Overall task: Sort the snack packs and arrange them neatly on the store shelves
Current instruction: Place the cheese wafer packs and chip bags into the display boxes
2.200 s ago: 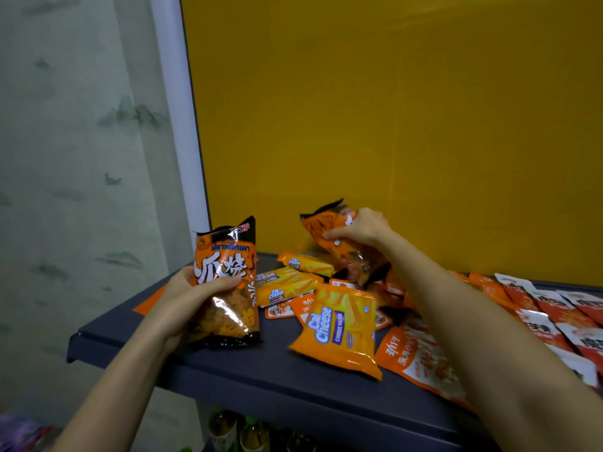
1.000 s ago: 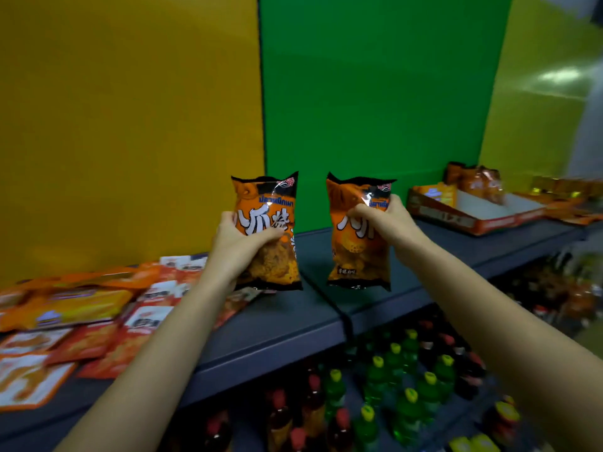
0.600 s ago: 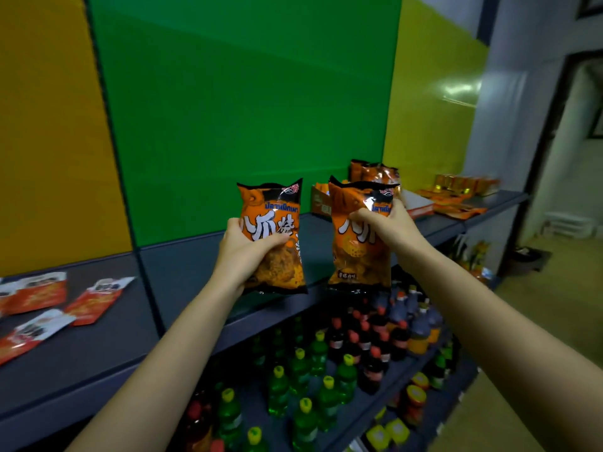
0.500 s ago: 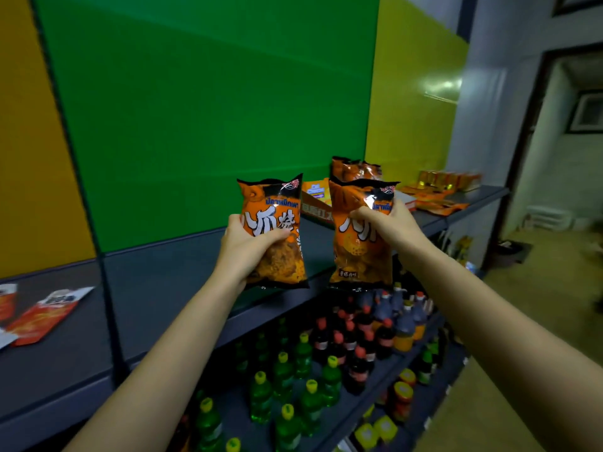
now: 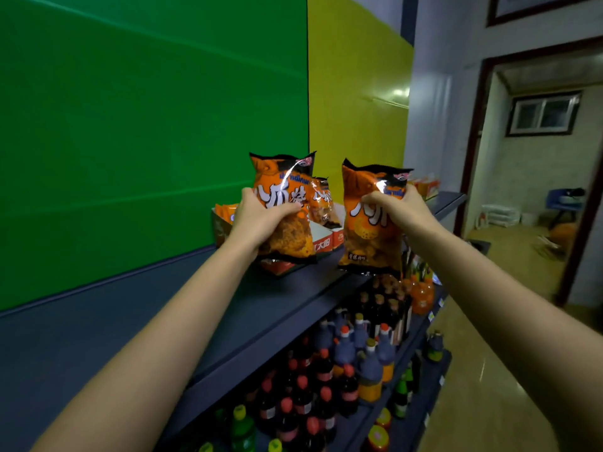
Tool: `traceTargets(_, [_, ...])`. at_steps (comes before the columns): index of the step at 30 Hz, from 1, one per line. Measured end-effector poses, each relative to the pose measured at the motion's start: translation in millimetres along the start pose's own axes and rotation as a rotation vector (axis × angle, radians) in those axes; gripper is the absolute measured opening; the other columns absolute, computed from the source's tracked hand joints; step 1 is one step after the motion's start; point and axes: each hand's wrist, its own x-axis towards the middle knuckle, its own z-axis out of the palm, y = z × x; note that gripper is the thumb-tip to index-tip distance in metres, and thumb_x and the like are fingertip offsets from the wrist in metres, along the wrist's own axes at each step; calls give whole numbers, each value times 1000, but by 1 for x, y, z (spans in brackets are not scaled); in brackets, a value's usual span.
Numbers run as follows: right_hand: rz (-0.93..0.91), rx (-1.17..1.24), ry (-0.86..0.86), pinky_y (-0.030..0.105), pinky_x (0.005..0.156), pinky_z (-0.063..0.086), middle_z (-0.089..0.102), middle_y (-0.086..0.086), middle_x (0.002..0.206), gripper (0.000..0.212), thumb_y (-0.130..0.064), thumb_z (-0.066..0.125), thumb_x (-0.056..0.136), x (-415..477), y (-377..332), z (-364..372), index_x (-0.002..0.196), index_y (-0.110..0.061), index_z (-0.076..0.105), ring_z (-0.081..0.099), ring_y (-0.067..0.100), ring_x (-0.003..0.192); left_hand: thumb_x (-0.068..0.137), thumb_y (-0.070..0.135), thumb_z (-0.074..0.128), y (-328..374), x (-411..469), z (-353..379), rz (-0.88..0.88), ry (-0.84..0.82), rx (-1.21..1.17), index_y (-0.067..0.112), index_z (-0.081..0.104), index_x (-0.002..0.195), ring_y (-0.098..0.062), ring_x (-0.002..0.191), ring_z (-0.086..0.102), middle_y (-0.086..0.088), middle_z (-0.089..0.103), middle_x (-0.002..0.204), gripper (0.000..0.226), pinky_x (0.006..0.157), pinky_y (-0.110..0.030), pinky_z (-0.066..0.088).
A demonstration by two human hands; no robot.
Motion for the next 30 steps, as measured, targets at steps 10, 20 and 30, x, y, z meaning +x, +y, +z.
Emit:
traceTargets(10, [-21,113,15,42,94,47,55,10,126,95,-47,77,55,117,26,-4,135,-11,39,55,28,112,37,56,78,-10,106,63,-16,43,-27,15,50,121,-23,100,64,-4,63,116,97,87,-44,54])
traceTargets(20, [-118,190,-52,34,87,42,51,2,112,73,-33,74,74,241,55,-10,133,-11,38,50,20,104,70,26,76,-28,173,131,-68,187,-189,8,38,131,-18,88,64,-9,62,116,75,59,-25,49])
traceTargets(30, [-266,157,-163,40,94,45,54,8,128,78,-37,76,71,339,67,-2,134,-11,39,53,26,114,80,20,72,-53,217,188,-166,429,-194,7,21,137,-23,98,56,-9,50,124,77,78,-32,46])
